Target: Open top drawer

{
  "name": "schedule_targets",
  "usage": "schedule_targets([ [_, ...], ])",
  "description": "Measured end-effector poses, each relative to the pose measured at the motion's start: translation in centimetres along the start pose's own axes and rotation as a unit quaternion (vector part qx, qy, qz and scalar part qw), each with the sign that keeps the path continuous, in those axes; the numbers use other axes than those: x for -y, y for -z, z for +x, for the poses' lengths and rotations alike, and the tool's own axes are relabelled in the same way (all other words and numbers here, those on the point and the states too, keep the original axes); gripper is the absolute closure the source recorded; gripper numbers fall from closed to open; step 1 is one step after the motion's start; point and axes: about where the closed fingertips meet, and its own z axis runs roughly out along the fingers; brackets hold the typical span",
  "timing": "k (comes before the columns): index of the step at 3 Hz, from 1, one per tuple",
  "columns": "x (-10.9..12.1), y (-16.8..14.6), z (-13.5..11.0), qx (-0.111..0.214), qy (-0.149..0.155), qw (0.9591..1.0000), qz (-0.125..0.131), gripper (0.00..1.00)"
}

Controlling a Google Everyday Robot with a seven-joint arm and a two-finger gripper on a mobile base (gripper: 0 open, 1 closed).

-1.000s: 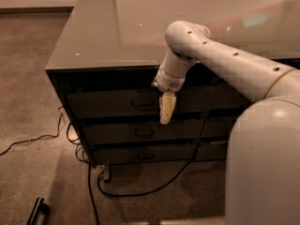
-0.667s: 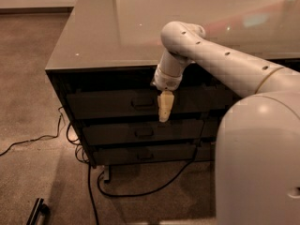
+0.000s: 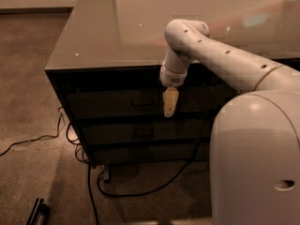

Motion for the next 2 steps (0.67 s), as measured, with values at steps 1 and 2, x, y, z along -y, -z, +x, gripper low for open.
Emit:
schedule_targets([
  [1,0.0,0.0,0.8,-0.003,-0.009,1.0000,0.002,0.00],
  [2,-0.6,-1.0,2.8,-0.013,-0.037,0.9992,0.003,0.00],
])
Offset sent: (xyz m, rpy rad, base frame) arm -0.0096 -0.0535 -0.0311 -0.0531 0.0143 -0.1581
